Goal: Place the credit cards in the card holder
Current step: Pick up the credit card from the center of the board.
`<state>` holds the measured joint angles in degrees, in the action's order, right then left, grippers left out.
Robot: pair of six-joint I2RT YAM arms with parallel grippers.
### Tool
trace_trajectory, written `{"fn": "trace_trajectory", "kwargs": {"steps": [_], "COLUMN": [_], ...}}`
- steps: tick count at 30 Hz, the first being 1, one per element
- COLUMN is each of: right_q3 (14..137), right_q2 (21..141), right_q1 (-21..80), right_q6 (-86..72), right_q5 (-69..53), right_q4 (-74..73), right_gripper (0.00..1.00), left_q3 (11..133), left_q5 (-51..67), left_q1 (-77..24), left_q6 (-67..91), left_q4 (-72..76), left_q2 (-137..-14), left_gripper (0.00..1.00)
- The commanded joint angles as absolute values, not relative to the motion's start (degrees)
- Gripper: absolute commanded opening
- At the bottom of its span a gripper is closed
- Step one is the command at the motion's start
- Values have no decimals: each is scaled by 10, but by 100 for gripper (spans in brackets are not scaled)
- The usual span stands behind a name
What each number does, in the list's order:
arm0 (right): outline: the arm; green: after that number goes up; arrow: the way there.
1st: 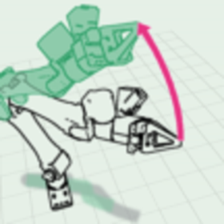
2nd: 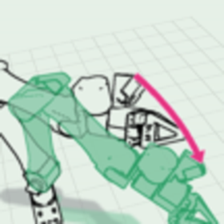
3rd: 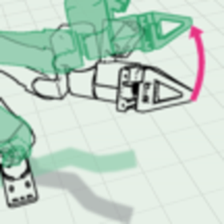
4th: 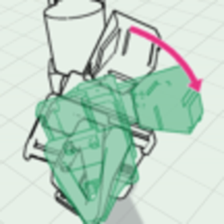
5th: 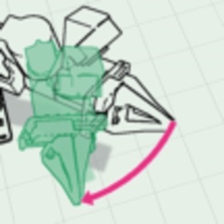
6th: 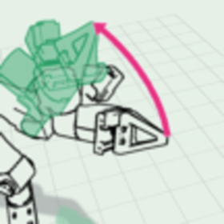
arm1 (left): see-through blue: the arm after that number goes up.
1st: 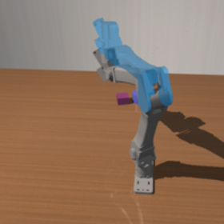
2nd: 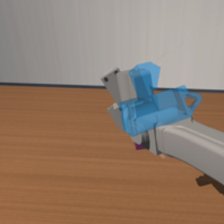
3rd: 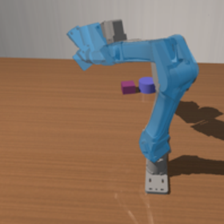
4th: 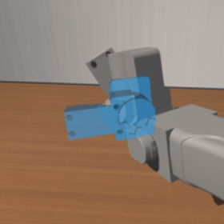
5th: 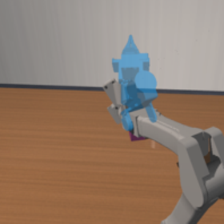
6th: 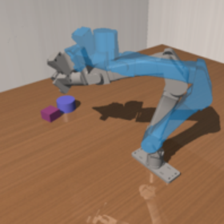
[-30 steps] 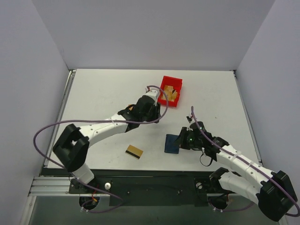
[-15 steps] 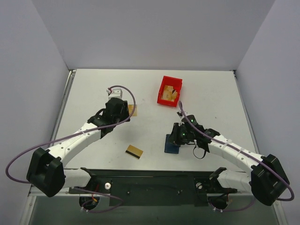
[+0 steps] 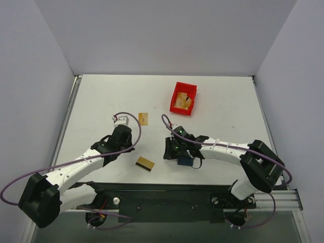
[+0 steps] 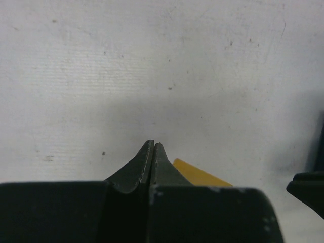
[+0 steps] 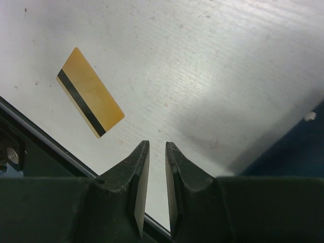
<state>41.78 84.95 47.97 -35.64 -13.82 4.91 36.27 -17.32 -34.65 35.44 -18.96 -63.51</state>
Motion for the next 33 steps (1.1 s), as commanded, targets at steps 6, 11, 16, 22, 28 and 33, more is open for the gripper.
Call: {"fn": "trace_trajectory", "kwargs": {"steps": [6, 11, 16, 22, 28, 33], "right_q3": [465, 504, 522, 529, 526, 488], "right_q2": [917, 968, 1015, 1047, 1057, 1033], "right_q1": [495, 495, 496, 505, 516, 523], "right_q6": [-354, -352, -380, -387, -389, -402], "right_q5": [-148, -178, -208, -230, -245, -236], "right_q4": [119, 130, 151, 150, 154, 156], "right_gripper": [17, 17, 11, 2, 1, 0], "left_q3": [306, 294, 260, 231, 219, 214], "left_q5": [-168, -167, -123, -110, -110, -112], "left_q1": [-392, -399, -405, -439, -470, -493], "left_q6": [428, 445, 466, 497, 520, 533], "left_q4": [-161, -147, -105, -81, -72, -81], "left_q2": [-642, -667, -666, -672, -681, -678], "left_gripper": [0, 0, 0, 0, 0, 0]}}
